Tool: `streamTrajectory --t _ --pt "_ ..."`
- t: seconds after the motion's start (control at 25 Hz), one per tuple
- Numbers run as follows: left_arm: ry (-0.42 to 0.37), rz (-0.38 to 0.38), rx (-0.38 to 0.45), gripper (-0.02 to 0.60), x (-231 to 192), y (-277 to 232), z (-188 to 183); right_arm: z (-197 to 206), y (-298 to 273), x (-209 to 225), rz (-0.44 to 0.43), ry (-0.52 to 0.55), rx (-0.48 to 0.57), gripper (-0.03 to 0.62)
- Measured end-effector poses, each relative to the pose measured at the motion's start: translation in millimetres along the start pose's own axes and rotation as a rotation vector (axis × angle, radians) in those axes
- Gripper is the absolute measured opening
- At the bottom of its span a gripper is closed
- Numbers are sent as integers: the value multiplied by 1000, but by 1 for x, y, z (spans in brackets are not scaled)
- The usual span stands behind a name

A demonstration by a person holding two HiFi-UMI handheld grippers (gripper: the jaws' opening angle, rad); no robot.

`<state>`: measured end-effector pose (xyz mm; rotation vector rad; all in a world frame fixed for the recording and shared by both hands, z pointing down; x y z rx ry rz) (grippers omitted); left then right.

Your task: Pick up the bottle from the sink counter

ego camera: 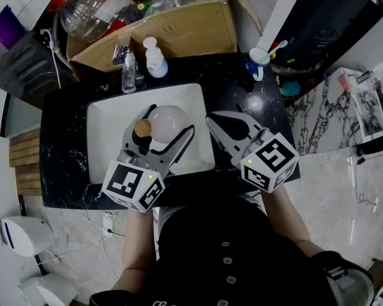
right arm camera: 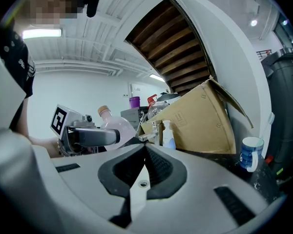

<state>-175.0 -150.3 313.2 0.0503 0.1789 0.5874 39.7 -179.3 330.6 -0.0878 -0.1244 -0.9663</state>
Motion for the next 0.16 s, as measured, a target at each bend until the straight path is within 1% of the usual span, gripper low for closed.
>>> streamTrajectory --t 0.16 --pt "-6 8 -3 394 1 -1 2 0 2 0 -4 -16 -5 0"
Point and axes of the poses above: the fingertips, and each gripper's own axes: y backward along the fingers, x to its right, z out of its underside, the point moved 10 cm from there along y, backward along the fingers, and after that the axes turned 10 degrees about x, right-handed, at the moved point
